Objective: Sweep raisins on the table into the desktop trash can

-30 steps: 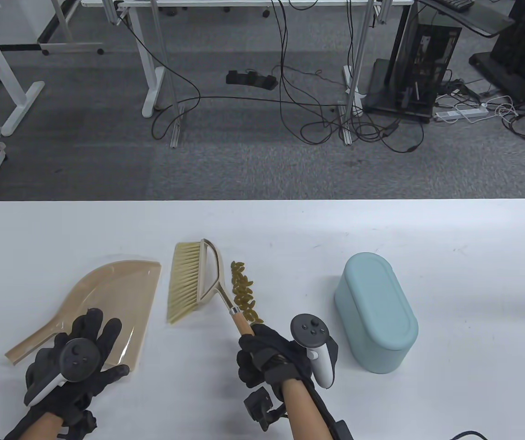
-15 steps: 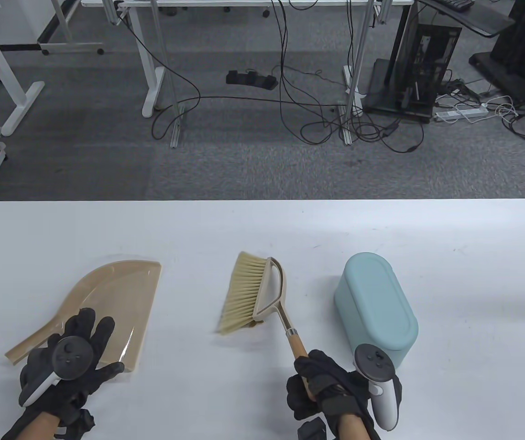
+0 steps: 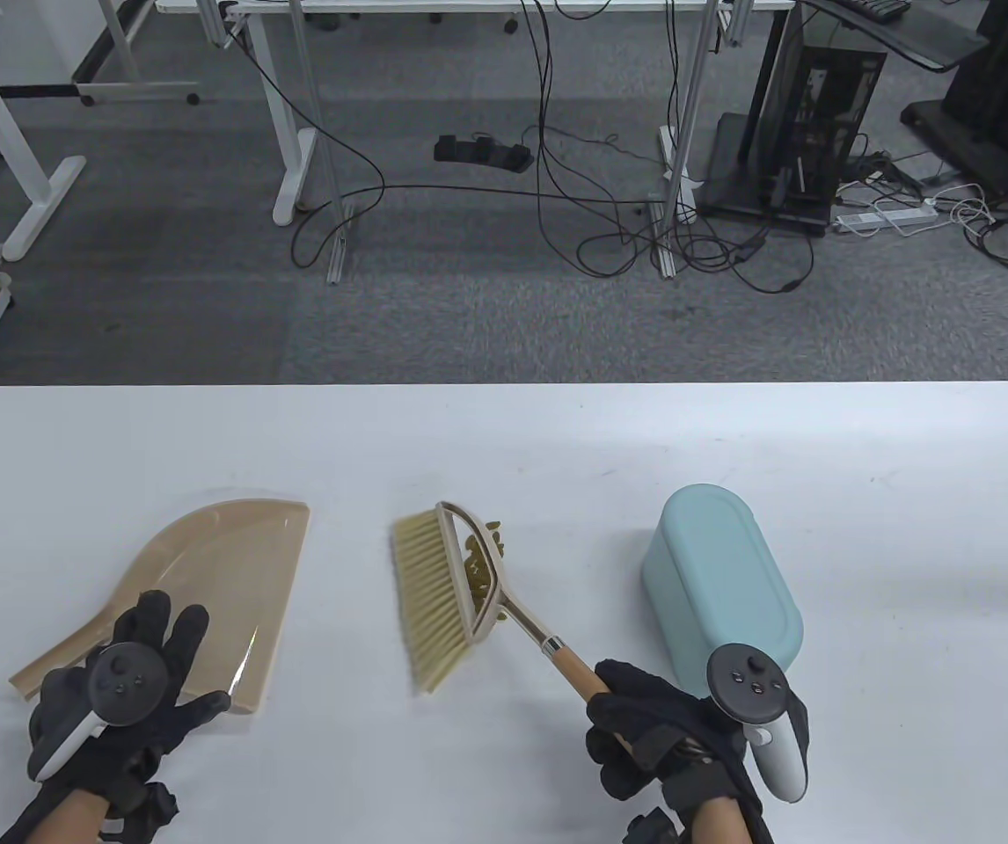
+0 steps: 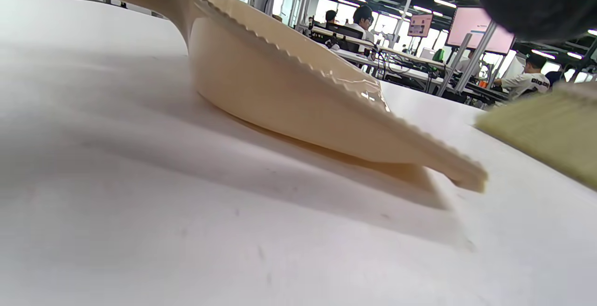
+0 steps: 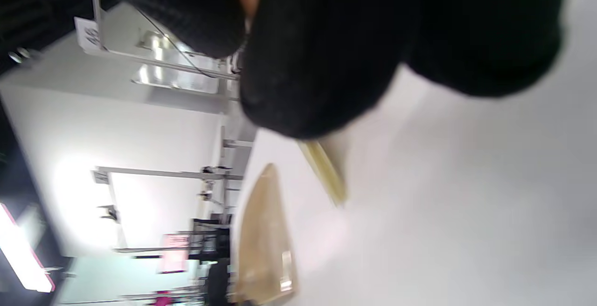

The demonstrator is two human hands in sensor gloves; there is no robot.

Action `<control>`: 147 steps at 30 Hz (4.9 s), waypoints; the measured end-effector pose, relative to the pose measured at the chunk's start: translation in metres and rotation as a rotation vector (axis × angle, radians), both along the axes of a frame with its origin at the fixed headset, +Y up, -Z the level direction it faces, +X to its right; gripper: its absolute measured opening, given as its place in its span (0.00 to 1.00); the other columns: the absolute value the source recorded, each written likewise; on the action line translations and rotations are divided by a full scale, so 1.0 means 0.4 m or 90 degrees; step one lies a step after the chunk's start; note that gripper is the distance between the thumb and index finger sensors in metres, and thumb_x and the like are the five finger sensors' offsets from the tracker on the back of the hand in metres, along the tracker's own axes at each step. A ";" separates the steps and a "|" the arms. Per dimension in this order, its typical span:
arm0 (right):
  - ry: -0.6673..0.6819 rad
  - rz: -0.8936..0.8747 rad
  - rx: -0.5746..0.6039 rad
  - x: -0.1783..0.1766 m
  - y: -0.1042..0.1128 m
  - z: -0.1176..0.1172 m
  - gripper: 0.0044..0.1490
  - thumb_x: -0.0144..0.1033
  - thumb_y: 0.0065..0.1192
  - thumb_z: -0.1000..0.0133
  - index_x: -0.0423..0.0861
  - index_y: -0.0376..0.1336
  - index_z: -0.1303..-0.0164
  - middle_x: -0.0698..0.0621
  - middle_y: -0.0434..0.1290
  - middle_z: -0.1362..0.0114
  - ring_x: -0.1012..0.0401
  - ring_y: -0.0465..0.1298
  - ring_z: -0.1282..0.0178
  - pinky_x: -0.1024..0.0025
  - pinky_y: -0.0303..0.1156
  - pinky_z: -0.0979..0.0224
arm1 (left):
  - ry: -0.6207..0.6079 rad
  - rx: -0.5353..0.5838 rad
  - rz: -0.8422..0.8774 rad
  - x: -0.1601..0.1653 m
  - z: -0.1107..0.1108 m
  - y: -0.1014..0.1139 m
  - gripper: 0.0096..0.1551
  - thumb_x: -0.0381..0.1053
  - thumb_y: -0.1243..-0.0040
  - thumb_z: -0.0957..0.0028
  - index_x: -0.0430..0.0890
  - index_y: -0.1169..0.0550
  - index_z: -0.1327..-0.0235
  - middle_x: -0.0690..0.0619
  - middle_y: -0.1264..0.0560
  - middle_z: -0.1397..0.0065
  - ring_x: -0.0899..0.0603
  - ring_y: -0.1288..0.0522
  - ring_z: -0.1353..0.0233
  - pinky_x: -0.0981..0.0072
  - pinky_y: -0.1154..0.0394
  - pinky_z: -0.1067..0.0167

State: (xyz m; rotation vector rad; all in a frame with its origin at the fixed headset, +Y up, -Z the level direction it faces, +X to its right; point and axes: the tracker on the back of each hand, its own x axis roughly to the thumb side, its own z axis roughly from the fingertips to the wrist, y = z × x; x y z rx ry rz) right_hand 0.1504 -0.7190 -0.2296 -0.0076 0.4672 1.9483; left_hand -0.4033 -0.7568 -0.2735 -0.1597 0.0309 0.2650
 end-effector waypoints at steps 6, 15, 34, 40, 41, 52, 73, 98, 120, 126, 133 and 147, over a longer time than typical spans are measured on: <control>-0.043 0.053 0.029 0.036 -0.005 -0.006 0.44 0.45 0.59 0.40 0.29 0.54 0.23 0.42 0.79 0.55 0.65 0.82 0.80 0.64 0.82 0.62 | 0.044 0.028 0.007 -0.032 -0.003 0.014 0.62 0.70 0.37 0.61 0.72 0.64 0.28 0.57 0.75 0.15 0.40 0.59 0.10 0.37 0.51 0.19; -0.053 -0.131 0.086 0.019 -0.022 -0.027 0.49 0.46 0.63 0.43 0.25 0.52 0.26 0.45 0.78 0.57 0.68 0.81 0.81 0.68 0.82 0.63 | 0.240 0.059 0.143 -0.171 -0.011 0.049 0.72 0.63 0.26 0.69 0.75 0.66 0.32 0.62 0.75 0.14 0.45 0.77 0.10 0.36 0.72 0.16; -0.097 0.124 0.360 0.021 0.132 0.008 0.47 0.44 0.64 0.44 0.27 0.54 0.25 0.42 0.79 0.58 0.65 0.81 0.82 0.65 0.81 0.64 | 0.289 -0.115 0.220 -0.217 -0.046 0.041 0.38 0.59 0.28 0.53 0.43 0.31 0.36 0.45 0.20 0.38 0.39 0.13 0.48 0.50 0.19 0.53; -0.108 0.526 0.401 -0.095 0.218 0.052 0.46 0.41 0.67 0.47 0.29 0.58 0.25 0.38 0.81 0.60 0.62 0.81 0.84 0.61 0.81 0.66 | 0.165 -0.012 0.262 -0.068 -0.069 0.093 0.56 0.73 0.35 0.60 0.46 0.38 0.25 0.48 0.17 0.48 0.55 0.13 0.68 0.63 0.17 0.69; -0.098 0.560 0.400 -0.114 0.216 0.053 0.45 0.41 0.68 0.47 0.29 0.59 0.26 0.37 0.81 0.60 0.61 0.81 0.85 0.61 0.81 0.66 | 0.154 -0.001 0.255 -0.042 -0.073 0.099 0.53 0.75 0.39 0.58 0.45 0.35 0.26 0.49 0.16 0.51 0.56 0.13 0.70 0.65 0.17 0.70; 0.119 0.450 0.137 -0.274 0.147 0.057 0.48 0.40 0.53 0.37 0.27 0.39 0.20 0.37 0.76 0.53 0.66 0.81 0.81 0.67 0.81 0.69 | 0.101 0.004 -0.053 0.220 -0.104 0.078 0.38 0.70 0.48 0.49 0.46 0.23 0.36 0.50 0.13 0.60 0.57 0.14 0.76 0.63 0.17 0.74; -0.043 0.593 0.586 -0.198 0.063 0.030 0.44 0.44 0.59 0.43 0.37 0.52 0.20 0.40 0.79 0.52 0.64 0.81 0.79 0.65 0.81 0.61 | 0.124 -0.019 -0.009 0.191 -0.085 0.002 0.40 0.72 0.49 0.50 0.46 0.24 0.36 0.51 0.14 0.59 0.57 0.13 0.75 0.62 0.16 0.72; 0.291 0.842 0.243 -0.298 -0.138 -0.037 0.52 0.43 0.65 0.45 0.33 0.46 0.19 0.29 0.75 0.38 0.50 0.84 0.63 0.49 0.77 0.45 | 0.120 -0.041 0.022 0.167 -0.088 -0.023 0.40 0.72 0.51 0.49 0.46 0.24 0.35 0.50 0.14 0.58 0.56 0.13 0.73 0.61 0.16 0.69; -0.225 0.707 0.335 0.111 0.116 -0.077 0.65 0.62 0.65 0.48 0.54 0.31 0.14 0.42 0.26 0.13 0.40 0.30 0.13 0.26 0.31 0.24 | 0.118 -0.043 0.036 0.160 -0.087 -0.027 0.40 0.72 0.51 0.49 0.46 0.24 0.35 0.50 0.14 0.58 0.55 0.13 0.72 0.60 0.17 0.69; -0.127 0.632 0.255 0.125 0.044 -0.125 0.62 0.61 0.65 0.47 0.57 0.34 0.14 0.42 0.30 0.11 0.40 0.32 0.11 0.24 0.30 0.25 | 0.119 -0.041 0.035 0.160 -0.086 -0.027 0.41 0.72 0.51 0.50 0.46 0.24 0.35 0.50 0.14 0.58 0.55 0.13 0.72 0.60 0.17 0.69; -0.129 0.592 0.262 0.135 0.010 -0.134 0.56 0.59 0.63 0.45 0.58 0.40 0.13 0.42 0.36 0.10 0.39 0.36 0.11 0.23 0.37 0.25 | 0.120 -0.044 0.038 0.160 -0.085 -0.027 0.41 0.73 0.51 0.50 0.46 0.24 0.35 0.50 0.15 0.58 0.55 0.13 0.72 0.61 0.17 0.69; -0.148 0.563 0.312 0.146 -0.004 -0.130 0.53 0.59 0.61 0.44 0.57 0.43 0.13 0.43 0.40 0.09 0.39 0.39 0.12 0.25 0.37 0.26 | 0.127 -0.045 0.035 0.162 -0.084 -0.027 0.41 0.73 0.52 0.50 0.47 0.24 0.35 0.50 0.15 0.58 0.55 0.13 0.72 0.60 0.17 0.69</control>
